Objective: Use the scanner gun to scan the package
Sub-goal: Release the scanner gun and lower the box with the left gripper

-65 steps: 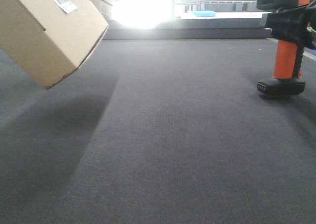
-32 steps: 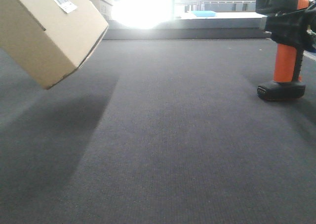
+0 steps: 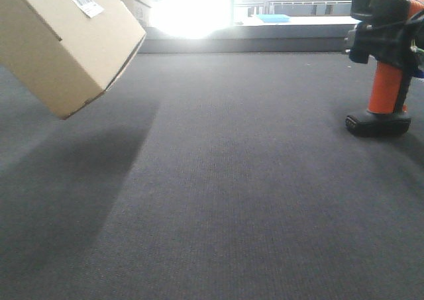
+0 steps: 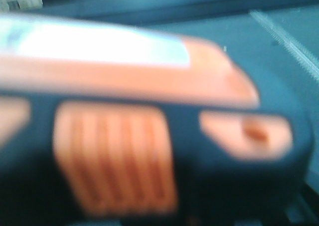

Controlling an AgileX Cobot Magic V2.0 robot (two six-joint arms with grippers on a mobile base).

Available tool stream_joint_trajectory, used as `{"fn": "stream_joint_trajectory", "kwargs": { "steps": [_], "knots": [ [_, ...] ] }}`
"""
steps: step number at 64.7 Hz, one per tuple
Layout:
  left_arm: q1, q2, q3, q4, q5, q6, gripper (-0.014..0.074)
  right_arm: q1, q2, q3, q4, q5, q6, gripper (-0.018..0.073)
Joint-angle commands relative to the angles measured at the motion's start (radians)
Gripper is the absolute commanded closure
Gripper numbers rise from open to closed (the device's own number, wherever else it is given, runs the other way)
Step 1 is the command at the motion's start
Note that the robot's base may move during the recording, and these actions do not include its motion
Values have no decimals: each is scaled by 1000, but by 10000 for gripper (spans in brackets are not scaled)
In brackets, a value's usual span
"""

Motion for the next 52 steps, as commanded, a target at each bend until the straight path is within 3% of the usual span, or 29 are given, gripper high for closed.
{"fn": "stream_joint_trajectory", "kwargs": {
  "steps": [1, 52],
  "knots": [
    [0, -15, -3, -27, -4, 1, 707, -4, -18, -5, -2, 26, -12, 0],
    [0, -15, -3, -21, -4, 1, 707, -4, -285, -5, -2, 512, -106, 0]
  ]
}}
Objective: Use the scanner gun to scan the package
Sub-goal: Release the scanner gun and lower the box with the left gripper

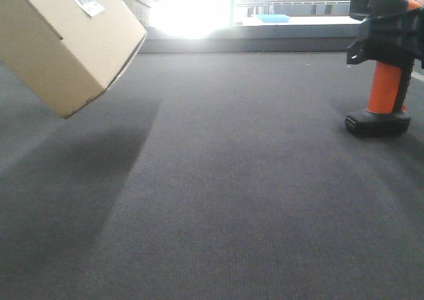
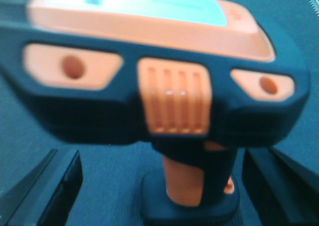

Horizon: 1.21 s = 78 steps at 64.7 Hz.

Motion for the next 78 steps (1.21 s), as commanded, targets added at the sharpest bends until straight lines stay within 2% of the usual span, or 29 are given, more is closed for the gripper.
{"fn": "stream_joint_trajectory", "kwargs": {
  "steps": [1, 13, 18, 21, 34, 40, 63, 78],
  "knots": [
    [0, -15, -3, -12, -4, 1, 707, -4, -44, -5, -2, 55, -21, 0],
    [0, -15, -15, 65, -4, -2, 707, -5, -126, -5, -9, 187, -23, 6],
    [0, -15, -32, 135, -4, -23, 707, -5, -163, -5, -11, 225, -23, 72],
    [0, -15, -49, 183, -4, -39, 707, -5, -190, -5, -13, 241, -23, 139],
    [0, -12, -110, 301, -4, -57, 707, -5, -308, -5, -55, 295, -23, 583],
    [0, 3, -125, 345, -4, -57, 707, -5, -368, -5, -71, 313, -23, 720],
    [0, 141, -127, 482, -4, -81, 707, -5, -580, -5, -106, 350, -23, 713],
    [-11, 199, -127, 567, -4, -81, 707, -5, -618, -5, -108, 393, -23, 713]
  ]
}}
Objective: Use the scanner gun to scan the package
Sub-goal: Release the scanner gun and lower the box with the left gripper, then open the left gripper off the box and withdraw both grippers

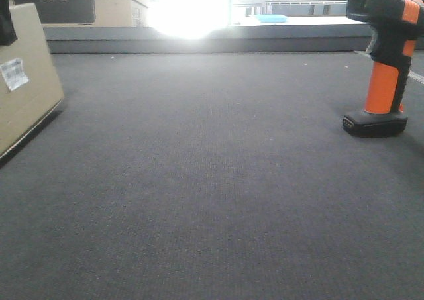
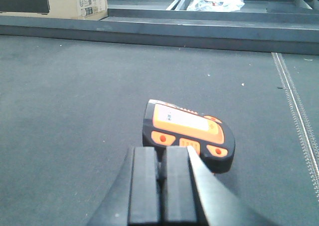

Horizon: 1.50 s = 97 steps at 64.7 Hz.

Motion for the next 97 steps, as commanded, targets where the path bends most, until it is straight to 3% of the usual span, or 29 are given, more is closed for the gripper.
{"fn": "stream_joint_trajectory", "kwargs": {
  "steps": [1, 7, 14, 30, 34, 45, 57, 66, 77, 86, 97],
  "knots": [
    [-12, 7, -8, 38, -6, -8, 707, -5, -9, -5, -10, 3, -4, 713],
    [-27, 9, -8, 57, -6, -8, 695, -5, -9, -5, -10, 3, -4, 713],
    [-40, 9, -8, 57, -6, -8, 591, -5, -9, -5, -10, 5, -4, 713],
    [-47, 7, -8, 55, -6, -10, 42, -5, -9, -5, -10, 34, -4, 713],
    [-47, 5, -8, 55, -6, -14, -24, -5, -9, -5, -10, 37, -4, 713],
    [-47, -34, -8, 53, -6, -14, 17, -13, -6, -5, -27, 36, -4, 713],
    [-47, -123, 12, 35, -6, -14, 69, -150, -6, -5, -29, 46, -4, 713],
    [-47, -214, 85, 25, -6, -14, 224, -191, -6, -5, -41, 76, -4, 713],
    [-47, -342, 224, 25, -137, -14, 514, -191, -6, 0, -41, 103, -4, 713],
    [-47, -465, 369, 25, -261, -14, 689, -191, -12, 28, -41, 97, -4, 713],
    [-47, -634, 585, 25, -457, -14, 707, -191, -48, 109, -41, 69, -4, 713]
  ]
}}
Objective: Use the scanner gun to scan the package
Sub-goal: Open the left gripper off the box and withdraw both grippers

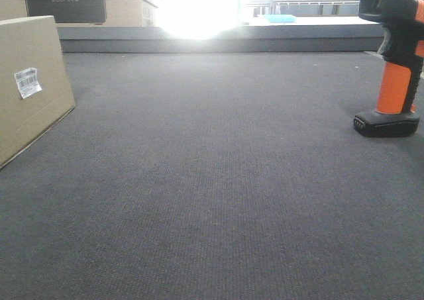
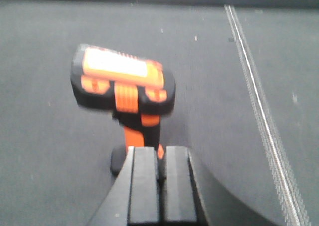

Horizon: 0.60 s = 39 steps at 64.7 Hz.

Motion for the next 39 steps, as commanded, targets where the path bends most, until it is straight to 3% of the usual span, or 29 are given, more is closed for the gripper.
{"fn": "stream_joint_trajectory", "kwargs": {
  "steps": [1, 22, 39],
  "knots": [
    [-5, -93, 107, -9, -119, -9, 707, -7, -30, 40, -11, -33, -4, 713],
    [-5, -446, 520, -12, -477, -63, 707, -5, -199, 189, -11, -63, -4, 713],
    [-5, -718, 713, -17, -606, -63, 707, 21, -430, 224, -11, 5, -4, 713]
  ]
}}
